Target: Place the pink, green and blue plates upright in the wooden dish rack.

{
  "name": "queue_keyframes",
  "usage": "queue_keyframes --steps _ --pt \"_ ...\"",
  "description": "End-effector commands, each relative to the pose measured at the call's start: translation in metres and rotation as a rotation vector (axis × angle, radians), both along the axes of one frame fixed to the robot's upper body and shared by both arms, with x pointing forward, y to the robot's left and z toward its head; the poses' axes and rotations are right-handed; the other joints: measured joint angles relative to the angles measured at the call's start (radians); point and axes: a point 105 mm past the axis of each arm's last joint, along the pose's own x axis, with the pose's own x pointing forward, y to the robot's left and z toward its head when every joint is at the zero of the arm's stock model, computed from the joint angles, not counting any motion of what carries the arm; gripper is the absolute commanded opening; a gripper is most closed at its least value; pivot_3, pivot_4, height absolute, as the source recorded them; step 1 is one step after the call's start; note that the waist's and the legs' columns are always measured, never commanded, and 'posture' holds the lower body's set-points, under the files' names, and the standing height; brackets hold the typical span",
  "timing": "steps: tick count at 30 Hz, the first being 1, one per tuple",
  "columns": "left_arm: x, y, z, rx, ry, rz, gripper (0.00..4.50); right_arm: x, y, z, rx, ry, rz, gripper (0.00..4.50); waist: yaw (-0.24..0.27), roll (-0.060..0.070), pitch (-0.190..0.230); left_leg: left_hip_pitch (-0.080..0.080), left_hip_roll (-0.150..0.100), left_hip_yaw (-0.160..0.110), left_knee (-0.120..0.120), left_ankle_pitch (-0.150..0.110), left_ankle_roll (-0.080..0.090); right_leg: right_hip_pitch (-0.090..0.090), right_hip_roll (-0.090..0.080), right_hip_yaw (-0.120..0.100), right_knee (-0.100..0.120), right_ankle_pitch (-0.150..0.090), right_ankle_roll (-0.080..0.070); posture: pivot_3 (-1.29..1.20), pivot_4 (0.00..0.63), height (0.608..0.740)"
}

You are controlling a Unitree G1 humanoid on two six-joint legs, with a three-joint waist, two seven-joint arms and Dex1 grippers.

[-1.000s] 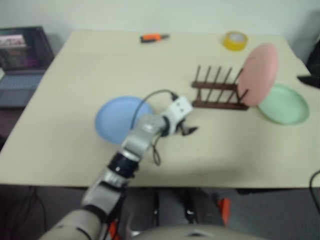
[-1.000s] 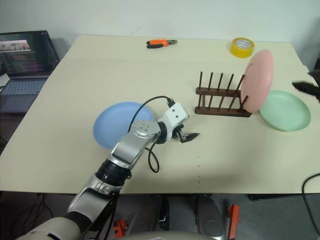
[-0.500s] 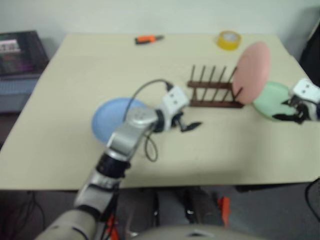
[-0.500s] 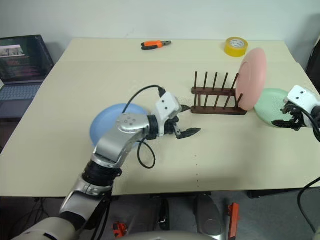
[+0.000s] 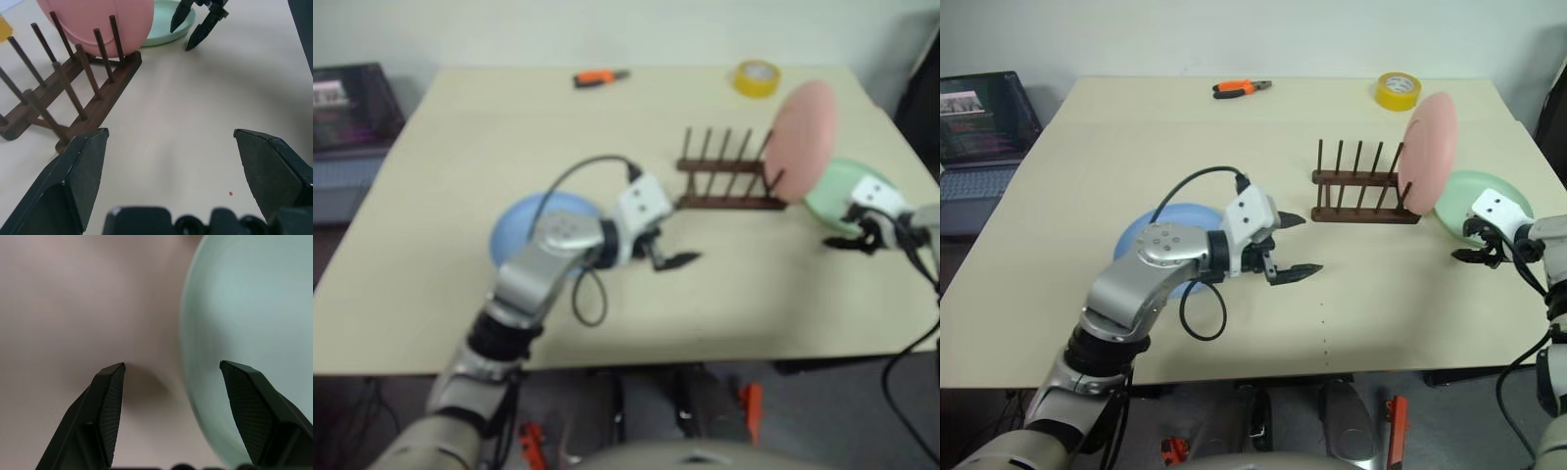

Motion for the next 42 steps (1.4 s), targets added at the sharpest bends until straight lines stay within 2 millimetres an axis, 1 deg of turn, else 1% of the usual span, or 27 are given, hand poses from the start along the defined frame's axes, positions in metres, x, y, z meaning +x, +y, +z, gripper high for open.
queue_keyframes --steps 1,5,8,9,14,19,23,25,27,30,32,34,36,39,40,41,42 --pt "-0.004 0.0 0.019 -0.031 -0.067 -0.012 4.5 0.01 -0.001 0.008 -0.013 -0.057 -0.024 2.72 0.0 0.0 0.0 0.0 0.0 0.0 0.0 0.0 0.0 0.0 0.0 0.0 0.0 0.0 0.0 0.0 0.15 0.74" --pt "-0.005 -0.001 0.02 -0.033 -0.068 -0.009 4.5 0.013 0.001 0.013 0.016 -0.068 -0.032 1.33 0.001 0.0 0.0 0.0 0.0 0.001 0.0 0.0 0.0 0.0 0.0 0.002 -0.001 0.001 0.001 0.0 0.15 0.74" --pt "-0.006 0.001 0.018 -0.032 -0.067 -0.005 4.5 0.011 -0.002 0.015 0.009 -0.057 -0.031 0.24 0.0 0.0 0.0 0.0 0.0 0.002 0.0 0.0 0.0 0.0 0.0 0.002 -0.001 0.002 0.0 0.0 0.15 0.74" --pt "-0.005 0.002 0.018 -0.033 -0.067 -0.001 4.5 0.01 -0.004 0.017 0.005 -0.058 -0.035 0.03 0.0 0.0 0.0 0.0 0.0 0.002 0.0 0.0 0.0 0.0 0.0 0.002 -0.001 0.002 0.0 0.0 0.15 0.74" --pt "-0.005 -0.001 0.022 -0.074 -0.053 -0.006 4.5 0.006 -0.011 0.028 -0.002 -0.067 -0.038 0.03 0.002 0.0 0.0 0.0 0.0 0.001 0.0 0.0 0.0 0.0 0.0 0.001 -0.001 0.001 0.0 0.0 0.15 0.74" --pt "-0.01 -0.006 0.026 -0.093 -0.046 -0.055 4.5 -0.006 -0.021 0.036 -0.018 -0.038 -0.04 0.03 0.004 0.0 0.0 0.0 0.0 0.001 0.0 0.0 0.0 0.0 0.0 0.001 -0.002 0.001 0.0 0.0 0.15 0.74" --pt "-0.018 -0.014 0.027 -0.087 -0.042 -0.122 4.5 -0.015 -0.025 0.047 -0.025 -0.035 -0.041 0.03 0.004 0.0 0.0 0.0 0.0 0.002 0.0 0.0 0.0 0.0 0.0 0.002 -0.002 0.001 0.0 0.0 0.15 0.74" --pt "-0.018 -0.017 0.027 -0.093 -0.035 -0.135 4.5 -0.018 -0.025 0.057 -0.016 -0.056 -0.05 0.03 0.004 0.0 0.0 0.0 0.0 0.001 0.0 0.0 0.0 0.0 0.0 0.001 -0.001 0.0 0.003 0.0 0.15 0.74" --pt "-0.016 -0.019 0.026 -0.086 -0.04 -0.14 4.5 -0.02 -0.027 0.07 0.036 -0.102 -0.077 0.03 0.004 0.0 0.0 0.0 0.0 0.001 0.0 0.0 0.0 0.0 0.0 0.001 -0.001 -0.001 0.005 0.0 0.15 0.74" --pt "-0.014 -0.022 0.029 -0.101 -0.045 -0.153 4.5 -0.028 -0.037 0.084 0.068 -0.153 -0.127 0.03 0.004 0.0 0.0 0.0 0.0 0.002 0.0 0.0 0.0 0.0 0.0 0.002 -0.001 -0.001 0.005 0.0 0.15 0.74" --pt "-0.01 -0.025 0.031 -0.097 -0.059 -0.156 4.5 -0.034 -0.042 0.102 0.084 -0.21 -0.16 0.03 0.005 0.0 0.0 0.0 0.0 0.001 0.0 0.0 0.0 0.0 0.0 0.001 -0.001 -0.001 0.005 0.0 0.15 0.74" --pt "-0.006 -0.029 0.029 -0.074 -0.083 -0.16 4.5 -0.039 -0.04 0.118 0.14 -0.272 -0.179 0.03 0.008 0.0 0.0 -0.001 0.0 0.001 0.0 0.0 0.0 0.0 0.0 0.002 -0.001 -0.001 0.004 0.0 0.15 0.74" --pt "-0.003 -0.035 0.035 -0.11 -0.091 -0.164 4.5 -0.046 -0.037 0.136 0.195 -0.354 -0.189 0.03 0.006 0.0 0.0 -0.001 0.0 0.002 0.0 0.0 0.0 0.0 0.0 0.002 -0.001 -0.001 0.004 0.0 0.15 0.74" --pt "0.0 -0.036 0.044 -0.143 -0.1 -0.173 4.5 -0.058 -0.035 0.154 0.204 -0.443 -0.2 0.03 0.009 0.0 0.0 -0.001 0.0 0.002 0.0 0.0 0.0 0.0 0.0 0.002 -0.001 -0.001 0.005 0.0 0.15 0.74" --pt "0.002 -0.035 0.047 -0.153 -0.105 -0.172 4.5 -0.062 -0.03 0.168 0.221 -0.503 -0.187 0.03 0.009 0.0 0.0 -0.001 0.0 0.002 0.0 0.0 0.0 -0.001 0.0 0.002 -0.001 -0.001 0.005 0.0 0.15 0.74" --pt "0.005 -0.032 0.049 -0.144 -0.114 -0.169 4.5 -0.065 -0.021 0.184 0.245 -0.569 -0.154 0.03 0.008 0.0 0.0 -0.001 0.0 0.002 0.0 0.0 0.0 -0.001 0.0 0.002 -0.001 -0.002 0.005 0.0 0.15 0.74" --pt "0.007 -0.031 0.049 -0.135 -0.119 -0.166 4.5 -0.067 -0.013 0.194 0.263 -0.609 -0.13 0.03 0.006 0.0 0.0 -0.001 0.0 0.002 0.0 0.0 0.0 -0.001 0.0 0.002 -0.001 -0.002 0.005 0.0 0.15 0.74"
